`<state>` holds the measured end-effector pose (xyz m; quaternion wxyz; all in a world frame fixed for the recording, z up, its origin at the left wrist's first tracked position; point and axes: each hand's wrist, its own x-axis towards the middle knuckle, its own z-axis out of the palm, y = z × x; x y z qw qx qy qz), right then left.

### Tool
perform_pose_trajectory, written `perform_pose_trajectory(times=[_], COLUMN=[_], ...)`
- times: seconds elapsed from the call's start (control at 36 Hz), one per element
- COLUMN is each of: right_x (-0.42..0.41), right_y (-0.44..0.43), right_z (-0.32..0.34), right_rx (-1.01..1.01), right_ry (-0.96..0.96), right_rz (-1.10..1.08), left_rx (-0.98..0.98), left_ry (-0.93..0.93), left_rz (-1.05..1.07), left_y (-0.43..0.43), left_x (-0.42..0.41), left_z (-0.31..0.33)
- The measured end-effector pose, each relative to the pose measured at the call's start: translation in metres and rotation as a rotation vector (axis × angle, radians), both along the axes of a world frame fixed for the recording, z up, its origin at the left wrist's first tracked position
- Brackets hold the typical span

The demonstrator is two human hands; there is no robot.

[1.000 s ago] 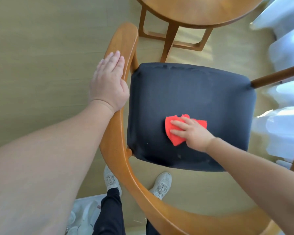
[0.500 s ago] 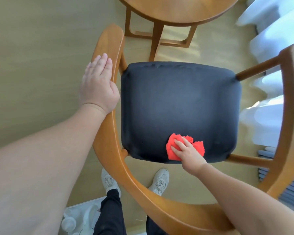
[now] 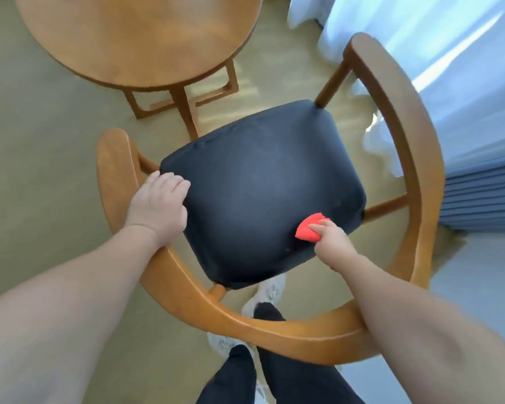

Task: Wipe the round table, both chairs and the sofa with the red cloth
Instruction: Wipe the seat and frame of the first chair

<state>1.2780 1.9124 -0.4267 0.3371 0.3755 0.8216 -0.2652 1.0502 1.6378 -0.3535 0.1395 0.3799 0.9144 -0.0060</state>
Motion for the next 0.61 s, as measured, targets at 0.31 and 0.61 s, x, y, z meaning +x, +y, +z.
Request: perform_pose_trajectory(times=[0.31,0.61], right_x=[0.01,0.0], right_y=[0.05,0.041], right_z=[-0.044,-0.073], right_rx=[0.07,0.104], right_ry=[0.157,0.032], right_rz=[-0.694,-0.757], left_rx=[0.175,0.168], left_ry=[-0.129,-0.188], left_rz=[-0.26,-0.554], left_y=[0.108,0.14], left_x=[0.007,-0.011], left_z=[-0.001,-0.052])
